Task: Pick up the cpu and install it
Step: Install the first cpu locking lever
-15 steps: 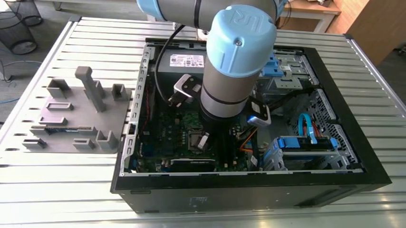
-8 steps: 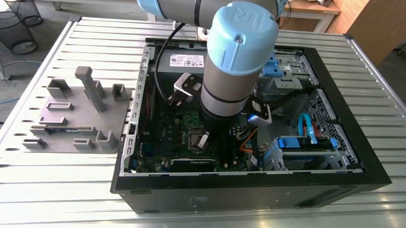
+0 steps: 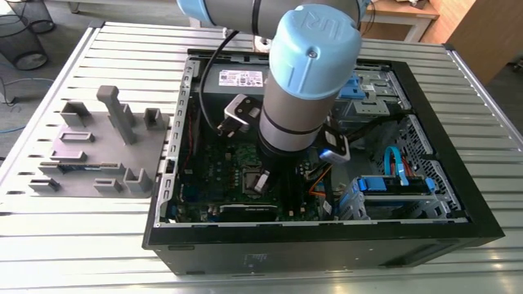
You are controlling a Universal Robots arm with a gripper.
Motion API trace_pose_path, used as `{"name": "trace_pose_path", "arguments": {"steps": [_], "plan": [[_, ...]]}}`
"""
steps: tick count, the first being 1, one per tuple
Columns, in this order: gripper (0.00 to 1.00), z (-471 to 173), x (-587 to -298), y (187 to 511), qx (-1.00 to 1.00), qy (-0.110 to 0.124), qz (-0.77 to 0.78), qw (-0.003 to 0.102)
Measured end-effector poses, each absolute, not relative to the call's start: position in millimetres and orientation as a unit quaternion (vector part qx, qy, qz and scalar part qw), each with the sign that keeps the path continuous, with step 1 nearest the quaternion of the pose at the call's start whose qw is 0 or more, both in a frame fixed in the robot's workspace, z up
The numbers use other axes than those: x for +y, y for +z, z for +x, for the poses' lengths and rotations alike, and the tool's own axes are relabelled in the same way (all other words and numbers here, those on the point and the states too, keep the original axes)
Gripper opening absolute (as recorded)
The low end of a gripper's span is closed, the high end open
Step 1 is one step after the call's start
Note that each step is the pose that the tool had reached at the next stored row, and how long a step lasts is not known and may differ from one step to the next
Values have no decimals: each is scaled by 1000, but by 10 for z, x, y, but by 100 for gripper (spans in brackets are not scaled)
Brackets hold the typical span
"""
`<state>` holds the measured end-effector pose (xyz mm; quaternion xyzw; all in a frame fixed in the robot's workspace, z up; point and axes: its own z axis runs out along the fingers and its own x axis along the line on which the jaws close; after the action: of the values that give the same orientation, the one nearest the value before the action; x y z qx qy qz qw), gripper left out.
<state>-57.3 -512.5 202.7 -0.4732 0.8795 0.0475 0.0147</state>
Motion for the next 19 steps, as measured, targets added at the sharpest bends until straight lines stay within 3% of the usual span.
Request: {"name": "trace_pose_path", "arguments": {"steps": [4,10,19], "plan": [[11,-558,-5145,2026,880,53,-473,9],[11,-533,-5152,2021,880,63,-472,-7],[11,-509,-5160,2013,879,66,-471,-10]]}}
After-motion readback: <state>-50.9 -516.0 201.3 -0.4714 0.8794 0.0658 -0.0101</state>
